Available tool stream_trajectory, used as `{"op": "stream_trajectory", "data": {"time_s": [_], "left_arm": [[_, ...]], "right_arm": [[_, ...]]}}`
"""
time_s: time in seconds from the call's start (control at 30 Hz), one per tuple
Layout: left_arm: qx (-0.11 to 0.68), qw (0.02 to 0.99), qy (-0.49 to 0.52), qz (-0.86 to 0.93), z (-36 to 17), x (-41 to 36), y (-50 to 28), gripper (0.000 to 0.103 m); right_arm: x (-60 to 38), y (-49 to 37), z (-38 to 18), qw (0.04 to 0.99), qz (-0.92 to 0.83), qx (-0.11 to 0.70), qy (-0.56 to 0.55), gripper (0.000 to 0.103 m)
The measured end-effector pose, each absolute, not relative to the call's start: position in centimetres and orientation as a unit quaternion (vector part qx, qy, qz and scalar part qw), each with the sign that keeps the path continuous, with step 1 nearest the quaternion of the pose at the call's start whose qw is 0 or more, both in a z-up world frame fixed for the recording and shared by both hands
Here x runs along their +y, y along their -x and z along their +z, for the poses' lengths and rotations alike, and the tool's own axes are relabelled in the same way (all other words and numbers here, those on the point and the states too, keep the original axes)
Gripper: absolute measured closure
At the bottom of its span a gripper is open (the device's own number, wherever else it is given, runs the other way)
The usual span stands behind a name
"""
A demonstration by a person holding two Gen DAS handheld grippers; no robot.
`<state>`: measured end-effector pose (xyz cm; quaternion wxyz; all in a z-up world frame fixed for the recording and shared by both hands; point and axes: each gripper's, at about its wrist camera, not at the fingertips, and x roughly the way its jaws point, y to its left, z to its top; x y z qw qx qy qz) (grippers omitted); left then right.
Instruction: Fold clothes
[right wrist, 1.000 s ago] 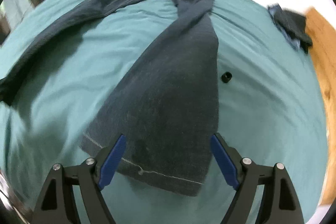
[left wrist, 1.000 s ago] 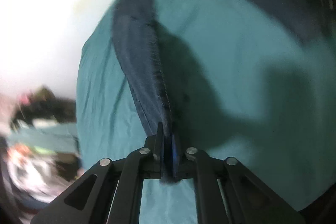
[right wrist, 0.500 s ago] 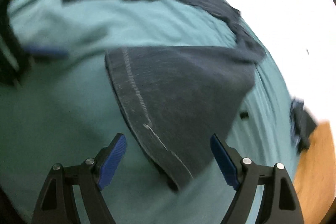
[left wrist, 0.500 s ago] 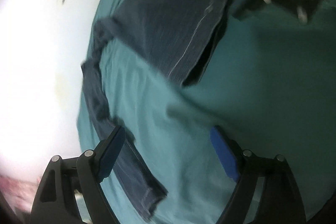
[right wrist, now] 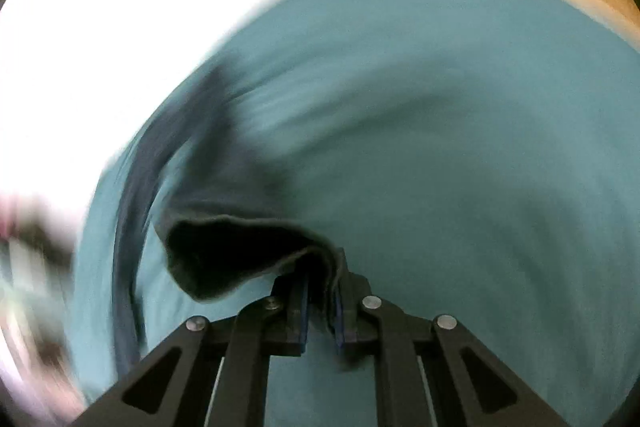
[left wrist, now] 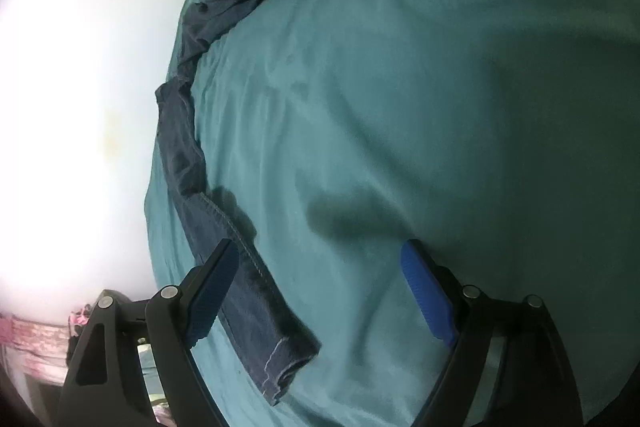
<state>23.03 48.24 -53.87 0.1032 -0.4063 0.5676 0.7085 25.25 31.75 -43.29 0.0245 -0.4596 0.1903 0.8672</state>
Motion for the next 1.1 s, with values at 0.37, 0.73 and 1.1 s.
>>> {"op": "stream_trajectory", "data": {"time_s": [0.37,0.73,1.1], "left_arm": [[0.59,0.092,0.39,0.701,-55.4,47.6,-21.5,0.018],[0.624,0.18,0.219,0.728,-54.2,56.7,-24.1,0.017],[0.552,0.271,0.182,0.767,-54.9,67.7,-16.1,0.094]], "right_arm": [[38.6,-24.3,-45.2,0.109,0.832,0.116,0.531,0.047],[32.4,-25.6,-49.2,-0.063,0.785,-0.501,0.359,0.017],[38.8,-25.1,-46.1,0.007,0.799,-0.467,0.379,0.017]]}}
